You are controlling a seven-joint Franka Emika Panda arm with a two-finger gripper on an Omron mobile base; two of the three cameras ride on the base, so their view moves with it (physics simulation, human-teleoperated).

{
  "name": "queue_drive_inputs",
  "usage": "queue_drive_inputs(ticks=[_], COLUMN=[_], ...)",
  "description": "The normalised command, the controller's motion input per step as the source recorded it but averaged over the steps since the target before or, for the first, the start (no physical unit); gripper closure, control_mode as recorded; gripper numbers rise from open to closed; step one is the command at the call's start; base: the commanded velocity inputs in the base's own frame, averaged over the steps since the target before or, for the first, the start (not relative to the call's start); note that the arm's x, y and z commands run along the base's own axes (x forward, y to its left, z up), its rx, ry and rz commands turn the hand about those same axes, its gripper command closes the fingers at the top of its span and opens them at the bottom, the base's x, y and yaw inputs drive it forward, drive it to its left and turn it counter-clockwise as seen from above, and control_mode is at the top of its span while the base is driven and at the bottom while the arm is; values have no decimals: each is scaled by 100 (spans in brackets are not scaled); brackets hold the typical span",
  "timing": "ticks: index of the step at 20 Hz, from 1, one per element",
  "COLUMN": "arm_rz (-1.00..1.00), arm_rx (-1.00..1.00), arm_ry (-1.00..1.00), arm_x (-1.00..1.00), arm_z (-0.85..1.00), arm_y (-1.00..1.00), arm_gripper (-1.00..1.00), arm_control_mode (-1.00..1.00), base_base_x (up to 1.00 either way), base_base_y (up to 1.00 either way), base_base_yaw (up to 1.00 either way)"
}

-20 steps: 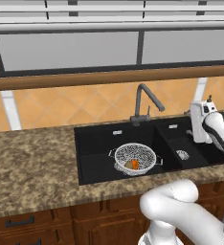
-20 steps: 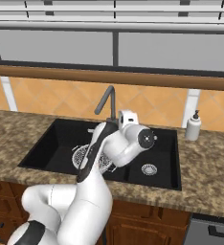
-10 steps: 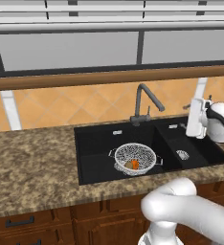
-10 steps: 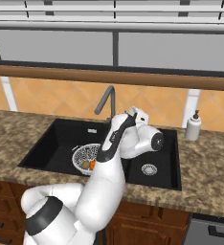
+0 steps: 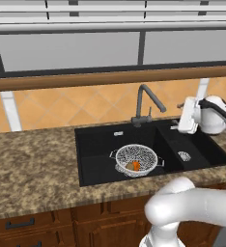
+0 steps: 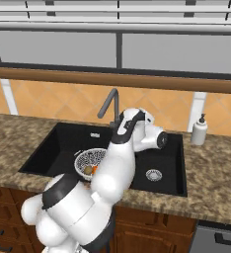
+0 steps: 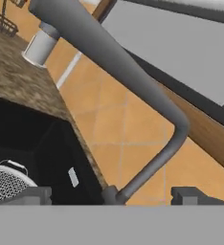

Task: Put the colander in the sink, put the kiwi, orange in the colander, and turn on the sink faucet and pour water over the colander.

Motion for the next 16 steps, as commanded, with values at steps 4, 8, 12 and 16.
queue_drive_inputs(ticks=[4,8,12,16], arm_rz=[1,1,2,3], arm_rx=[18,24,29,28], arm_ry=[36,20,6,0], arm_x=[58,53,41,38], arm_z=[-21,-41,-54,-54], arm_y=[0,0,0,0], arm_gripper=[-100,-100,-100,-100], arm_control_mode=[-100,-100,-100,-100], base_base_x=[0,0,0,0], base_base_y=[0,0,0,0], base_base_yaw=[0,0,0,0])
